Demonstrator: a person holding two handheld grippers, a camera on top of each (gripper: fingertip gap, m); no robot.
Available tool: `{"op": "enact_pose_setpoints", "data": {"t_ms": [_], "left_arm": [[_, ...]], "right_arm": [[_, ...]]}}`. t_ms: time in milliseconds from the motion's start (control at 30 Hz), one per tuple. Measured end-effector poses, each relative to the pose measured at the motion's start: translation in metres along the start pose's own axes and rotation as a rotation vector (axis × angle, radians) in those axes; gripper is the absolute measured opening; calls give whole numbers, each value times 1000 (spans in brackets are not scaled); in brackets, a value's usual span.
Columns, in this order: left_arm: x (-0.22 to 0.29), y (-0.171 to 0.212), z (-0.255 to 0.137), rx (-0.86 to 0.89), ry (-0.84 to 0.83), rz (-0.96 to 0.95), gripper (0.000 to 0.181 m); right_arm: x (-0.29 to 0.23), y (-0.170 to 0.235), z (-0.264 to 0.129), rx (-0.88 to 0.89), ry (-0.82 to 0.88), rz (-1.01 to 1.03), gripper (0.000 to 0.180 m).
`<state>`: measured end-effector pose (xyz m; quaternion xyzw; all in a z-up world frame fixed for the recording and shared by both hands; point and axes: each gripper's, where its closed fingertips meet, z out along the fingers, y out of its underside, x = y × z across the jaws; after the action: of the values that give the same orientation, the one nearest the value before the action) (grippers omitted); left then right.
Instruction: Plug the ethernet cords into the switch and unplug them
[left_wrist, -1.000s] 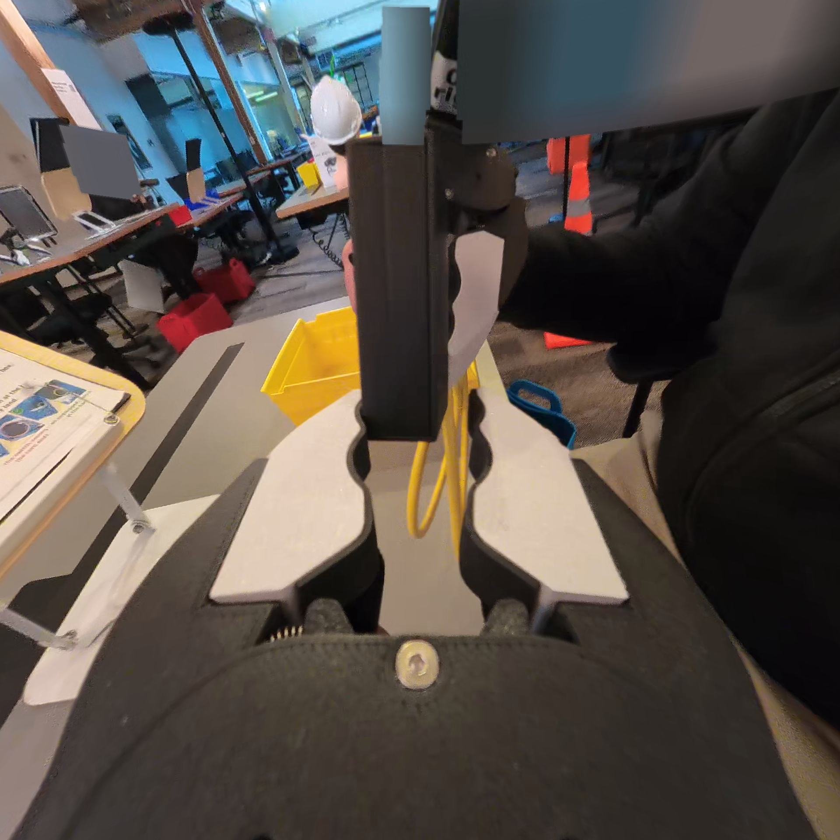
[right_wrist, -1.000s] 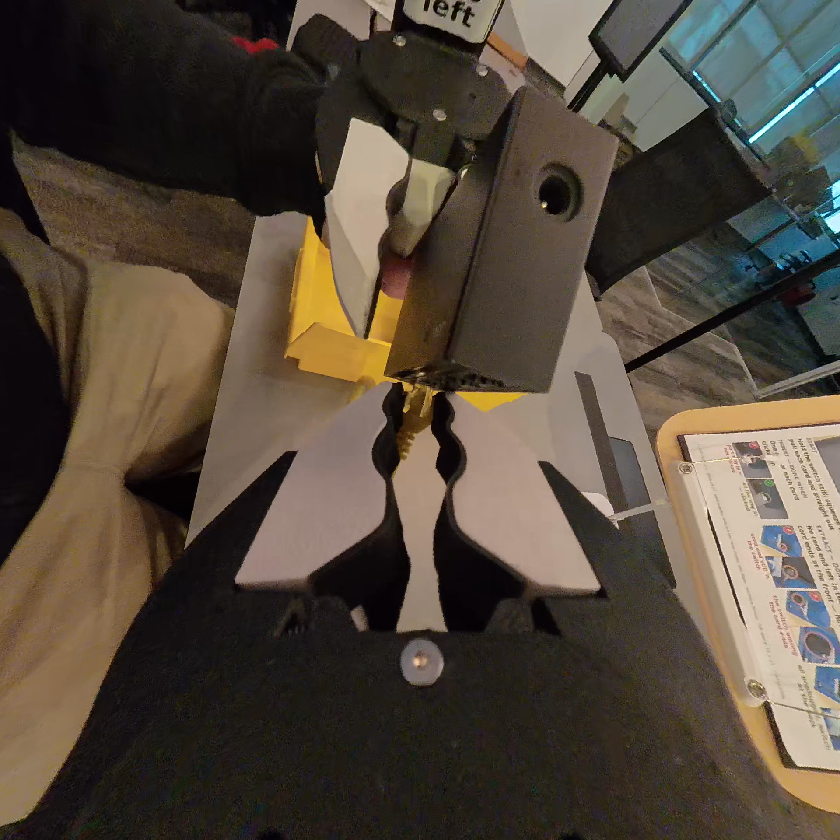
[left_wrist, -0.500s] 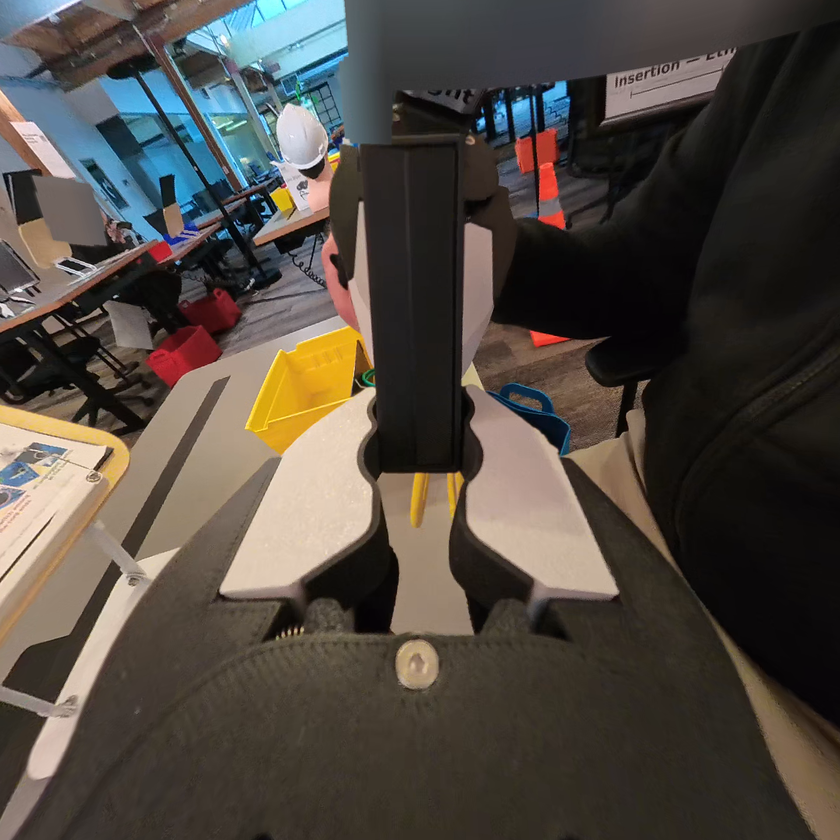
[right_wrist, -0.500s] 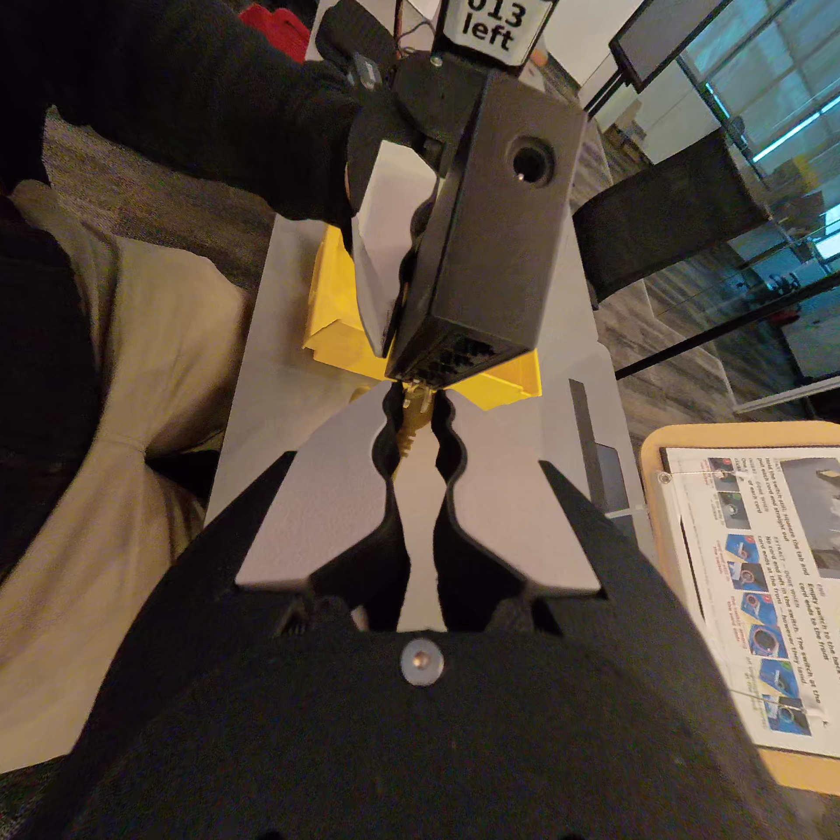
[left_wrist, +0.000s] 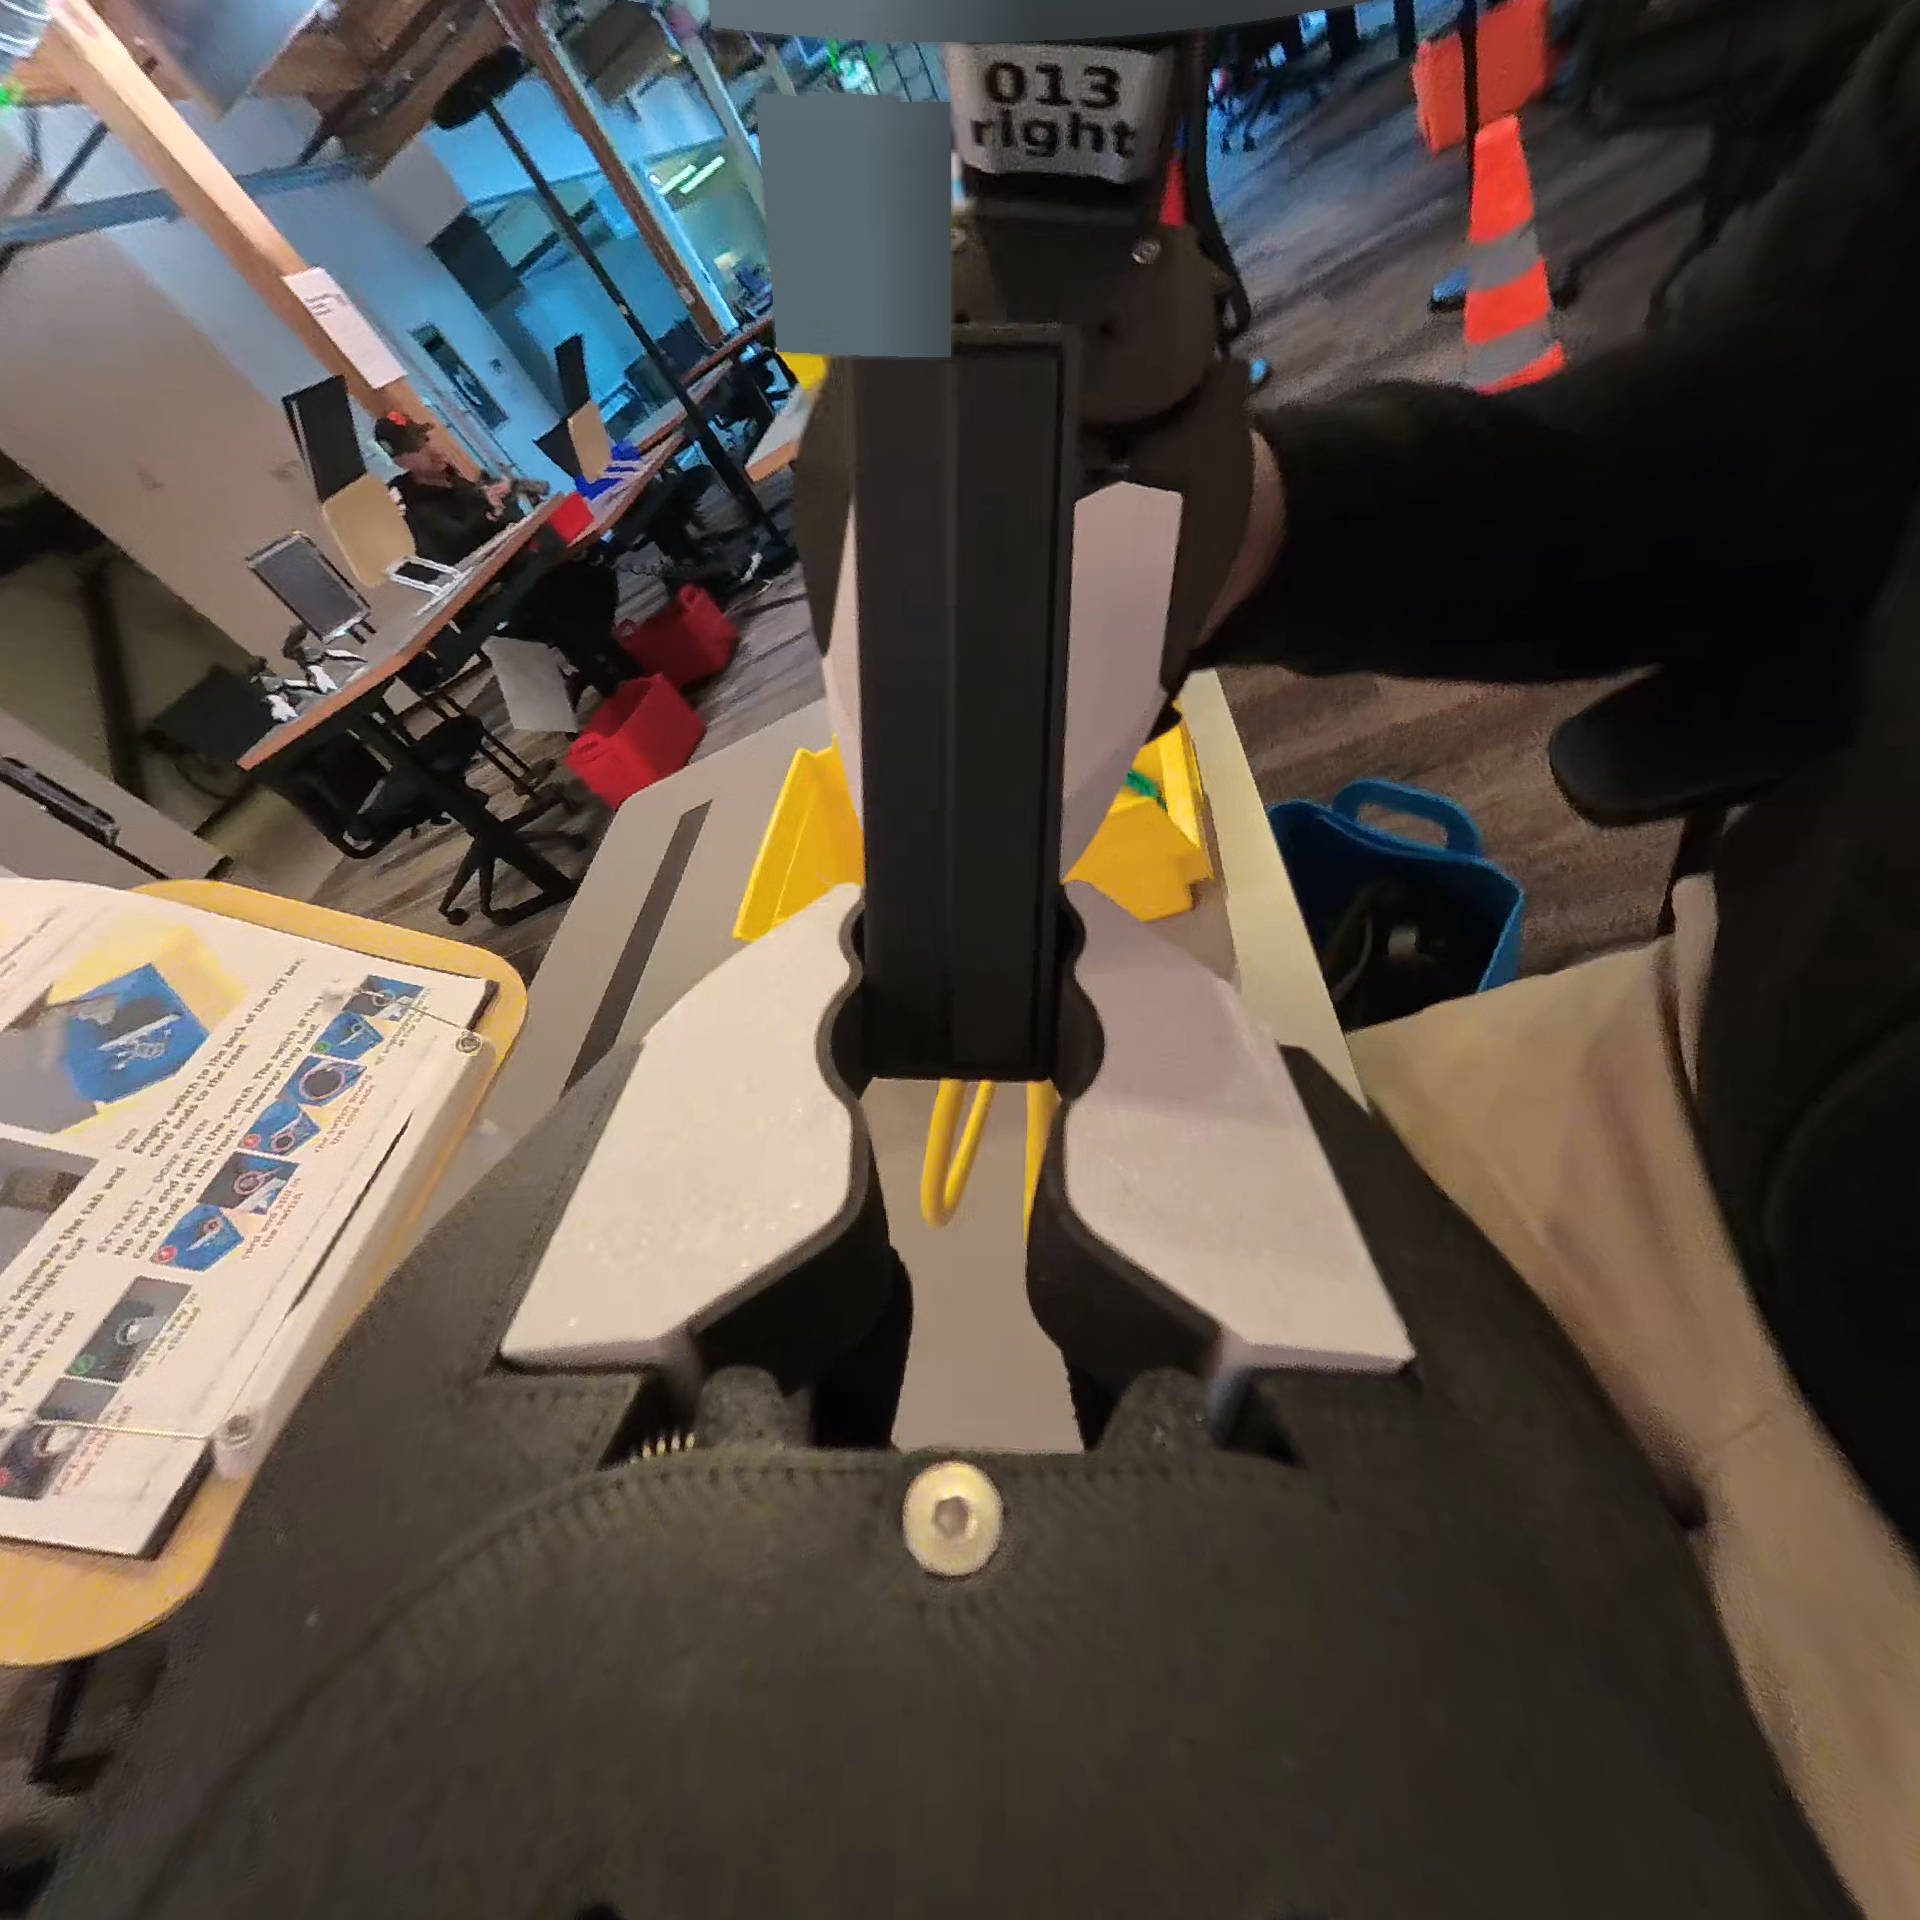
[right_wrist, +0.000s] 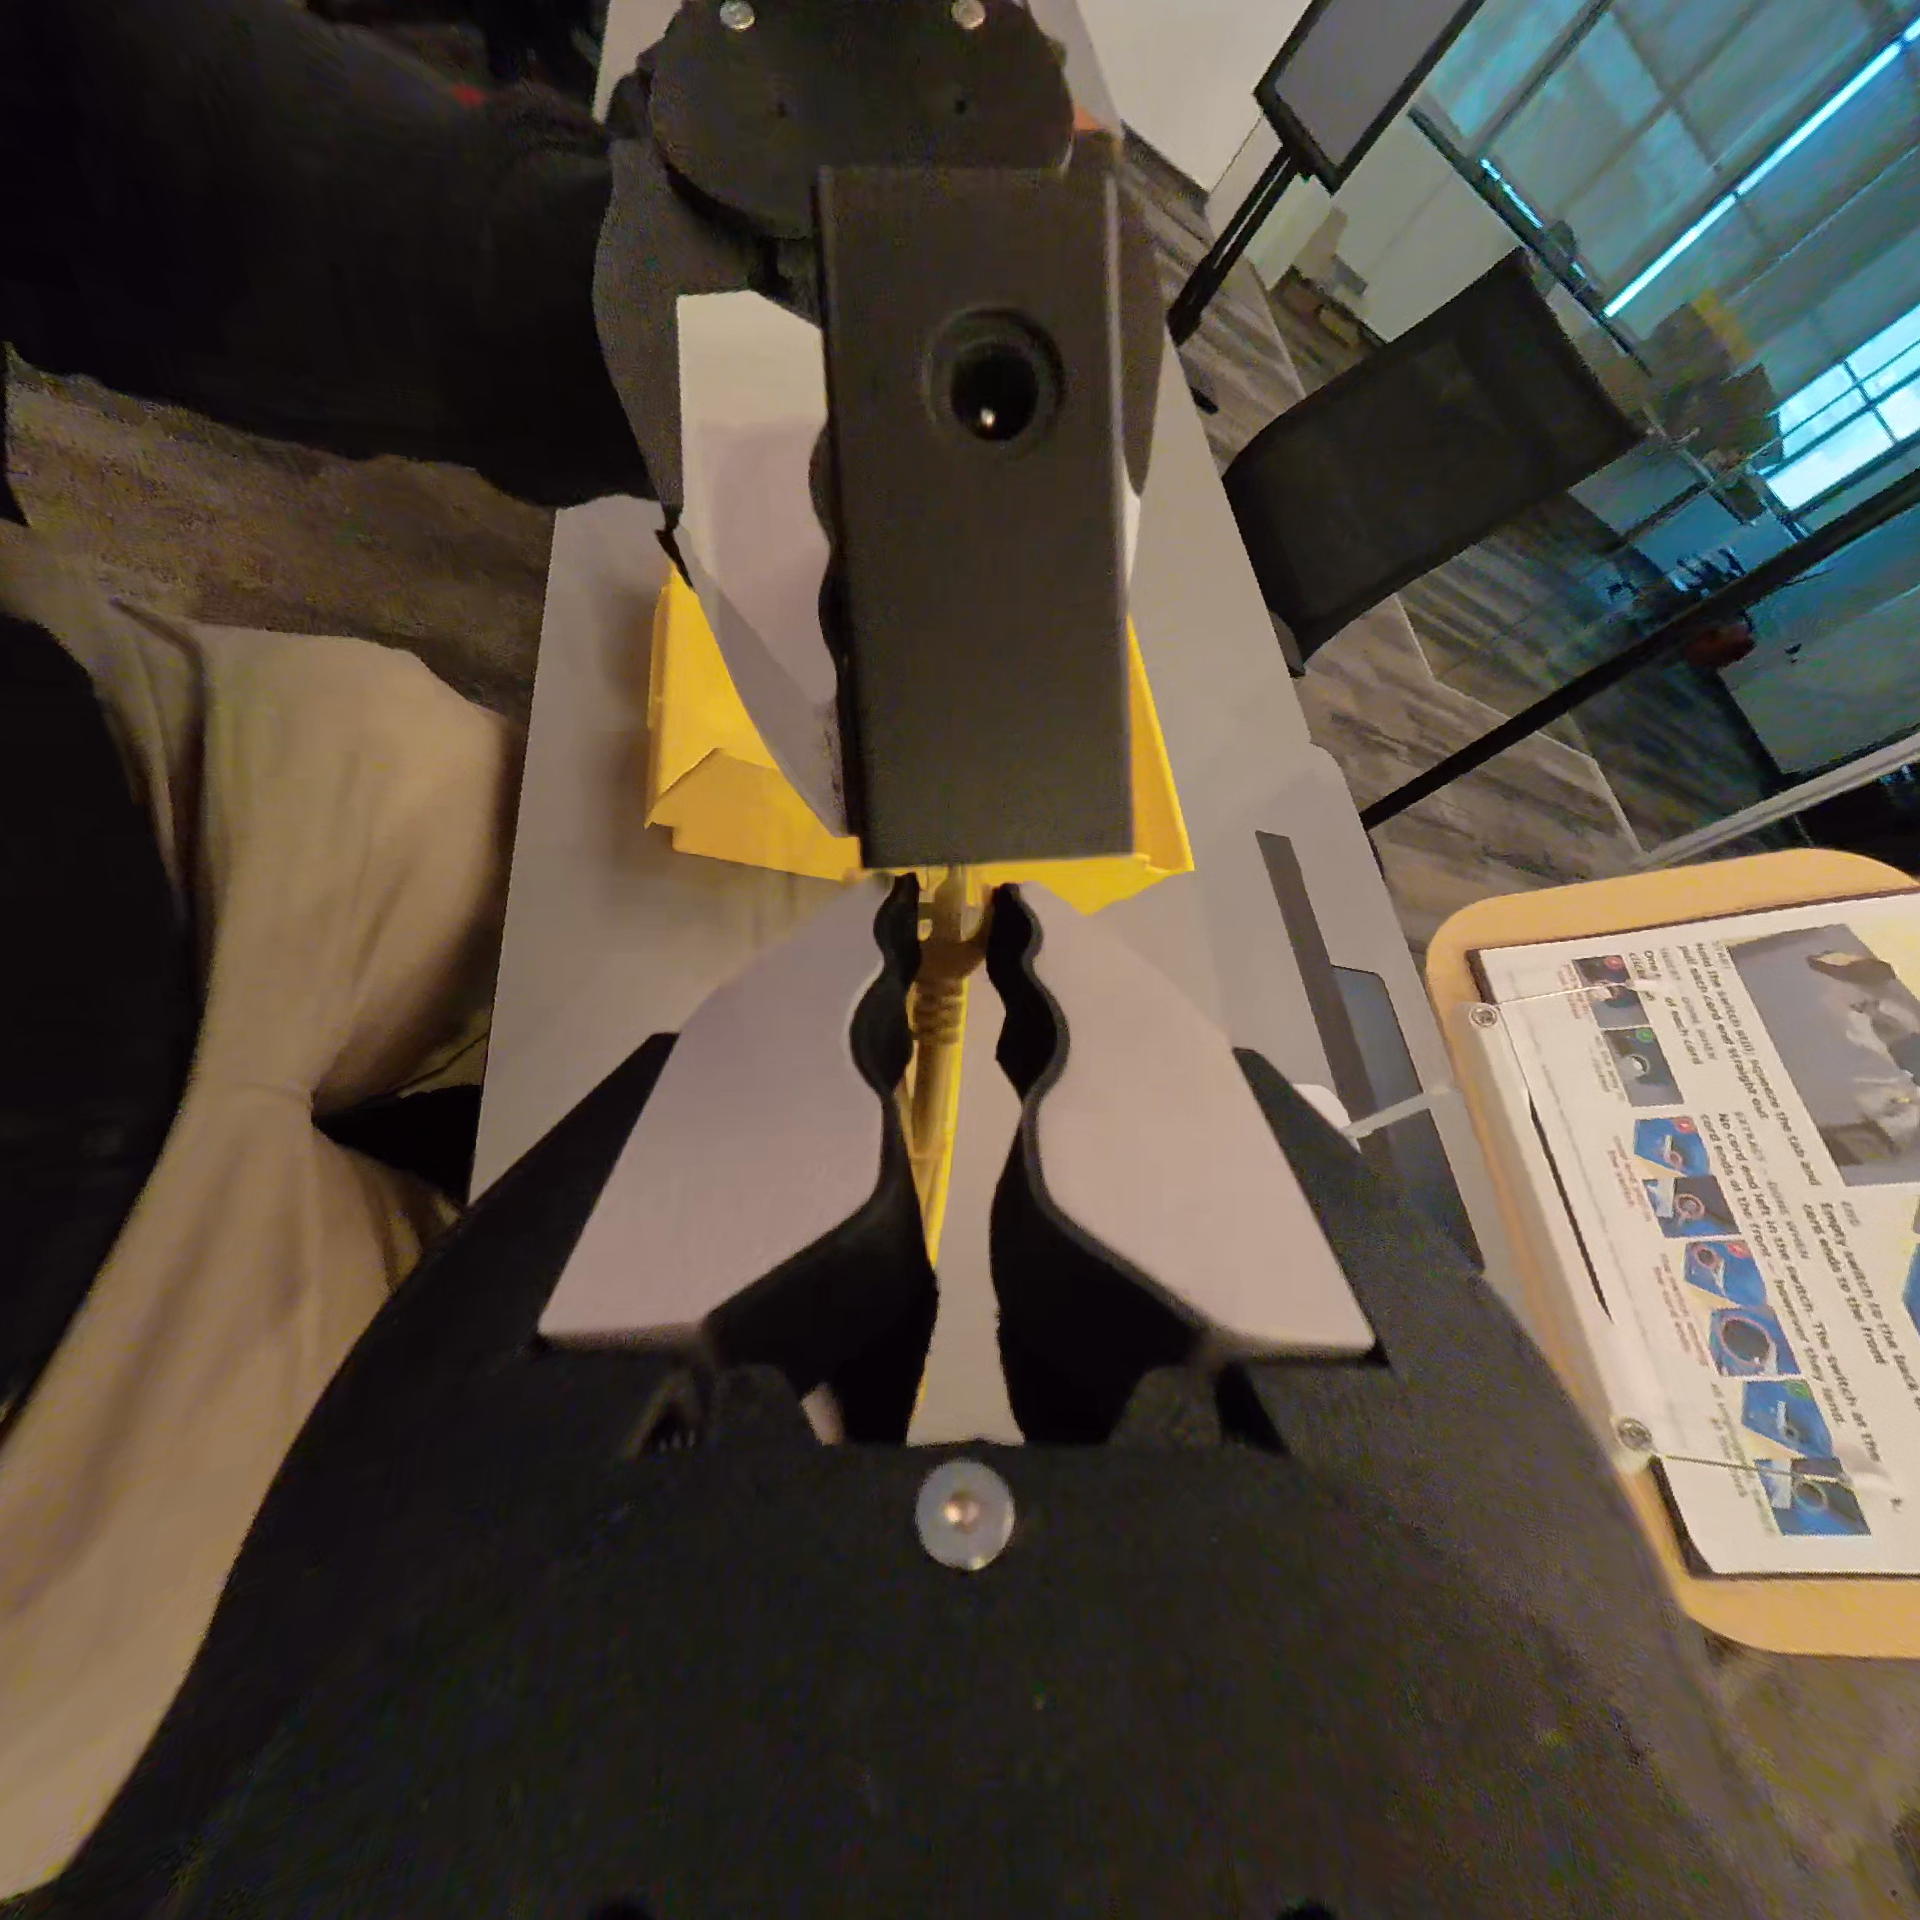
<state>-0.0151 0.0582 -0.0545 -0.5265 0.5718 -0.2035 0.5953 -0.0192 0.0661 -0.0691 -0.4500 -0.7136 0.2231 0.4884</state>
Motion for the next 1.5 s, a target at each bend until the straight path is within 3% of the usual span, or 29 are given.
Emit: {"op": "enact_pose_setpoints", "data": {"t_ms": [67,267,467,733,900,1000,1100,1167,1267,1400,1500], "left_arm": [[-2,-8,-1,48,3,-56,29],[3,-22,-6,250,125,-184,29],[14,-25,-5,226,147,-109,29],[10,-20,-4,246,153,-160,29],[14,-23,-6,328,250,-255,30],[5,-19,-5,313,170,-243,29],[-23,-30,-36,332,43,-200,29],[-11,-37,-29,276,53,-124,29],[-4,-18,-11,144,37,-69,29],[-16,-5,-17,156,15,-137,29],[-20,-1,-16,132,4,-134,29]], "right_arm": [[3,-5,-5,25,34,17,14],[-4,-22,-13,153,-90,85,13],[-17,-15,-6,19,-87,-37,19],[-12,-12,-6,-44,-33,-131,13],[-20,-15,-10,-123,-55,-259,11],[-15,-9,-10,-125,-56,-203,11],[10,-6,-36,-6,20,8,11],[17,5,-42,-47,64,2,11],[37,21,-70,-74,158,88,12],[78,66,-140,46,363,338,12],[92,126,-186,42,537,527,12]]}}
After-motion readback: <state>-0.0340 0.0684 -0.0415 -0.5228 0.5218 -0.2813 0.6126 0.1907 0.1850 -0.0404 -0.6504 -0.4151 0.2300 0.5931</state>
